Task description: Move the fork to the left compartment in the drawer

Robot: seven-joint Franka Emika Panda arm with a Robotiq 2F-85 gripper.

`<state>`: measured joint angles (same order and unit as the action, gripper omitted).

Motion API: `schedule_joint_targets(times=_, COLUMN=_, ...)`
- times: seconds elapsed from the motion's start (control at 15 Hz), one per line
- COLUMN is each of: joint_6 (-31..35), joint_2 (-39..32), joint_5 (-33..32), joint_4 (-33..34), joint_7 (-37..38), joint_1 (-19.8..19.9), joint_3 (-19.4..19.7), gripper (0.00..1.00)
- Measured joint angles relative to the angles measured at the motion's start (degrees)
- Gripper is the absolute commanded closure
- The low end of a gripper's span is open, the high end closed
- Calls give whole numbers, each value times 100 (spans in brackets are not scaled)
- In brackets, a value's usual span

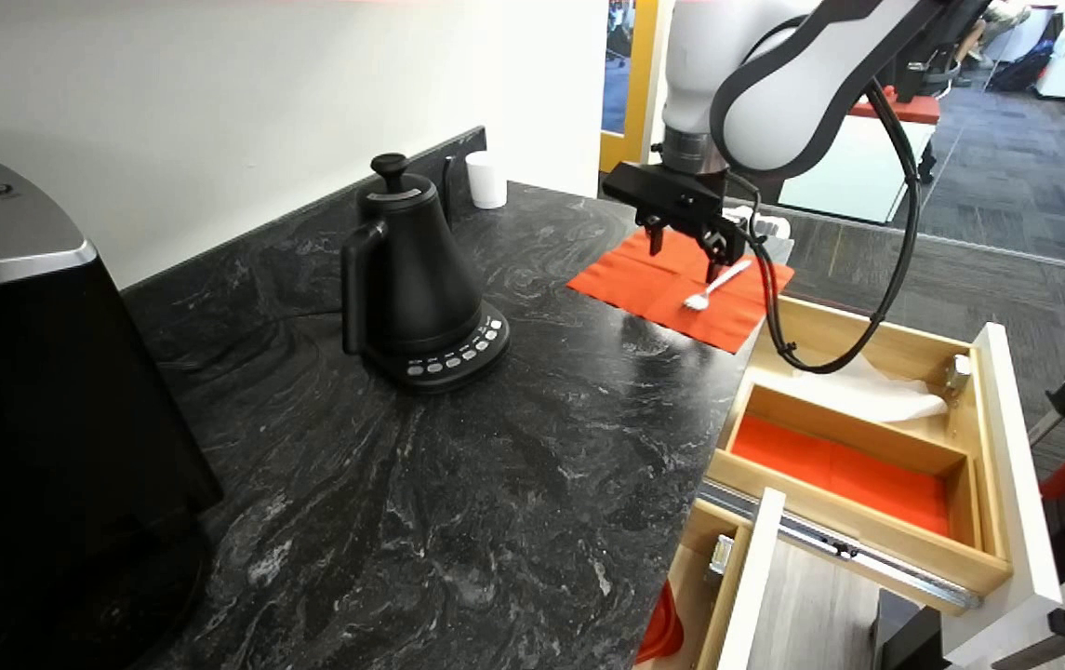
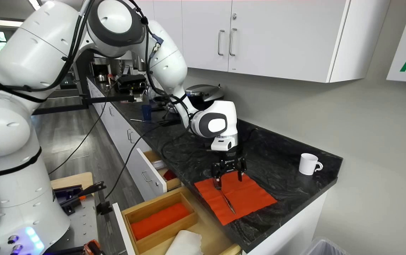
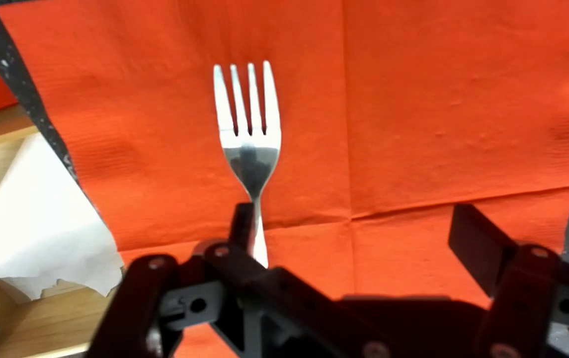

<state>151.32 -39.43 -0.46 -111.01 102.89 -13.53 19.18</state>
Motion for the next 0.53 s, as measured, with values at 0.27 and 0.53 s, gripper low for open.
schedule_joint_targets(times=0.27, joint_6=-281, joint_2=8, joint_5=-14, joint_4=-14, joint_7=162, joint_1=8, joint_3=6, gripper=0)
schedule_joint_targets(times=0.53, joint_6=-664, joint_2=3, joint_5=-14, joint_4=-23, joint_7=270, joint_1=57, joint_3=-31, gripper=0)
